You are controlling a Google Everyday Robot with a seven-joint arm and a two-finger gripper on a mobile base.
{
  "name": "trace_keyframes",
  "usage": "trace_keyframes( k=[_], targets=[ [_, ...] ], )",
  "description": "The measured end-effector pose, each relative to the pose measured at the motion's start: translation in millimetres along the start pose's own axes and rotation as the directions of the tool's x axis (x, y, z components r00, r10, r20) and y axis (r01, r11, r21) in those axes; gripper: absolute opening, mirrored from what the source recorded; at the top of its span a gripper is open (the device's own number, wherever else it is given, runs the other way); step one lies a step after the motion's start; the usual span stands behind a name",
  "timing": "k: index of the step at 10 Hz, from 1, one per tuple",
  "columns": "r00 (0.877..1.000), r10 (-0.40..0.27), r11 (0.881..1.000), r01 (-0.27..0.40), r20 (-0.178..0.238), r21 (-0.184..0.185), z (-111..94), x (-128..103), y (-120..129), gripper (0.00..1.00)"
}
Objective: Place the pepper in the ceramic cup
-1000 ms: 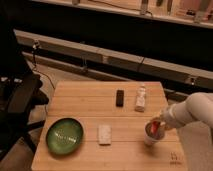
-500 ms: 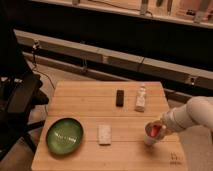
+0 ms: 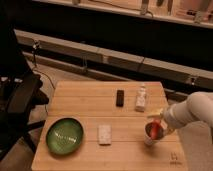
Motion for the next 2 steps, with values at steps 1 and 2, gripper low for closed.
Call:
trace_keyframes(
  k=[1,2],
  targets=[
    [1.0,0.0,1.0,0.0,-0.003,0.003,-0.6,0.9,-1.0,0.8],
    [1.0,-0.004,1.0,0.004,-0.006,0.005,-1.5,4.1,-4.1,0.8]
  ],
)
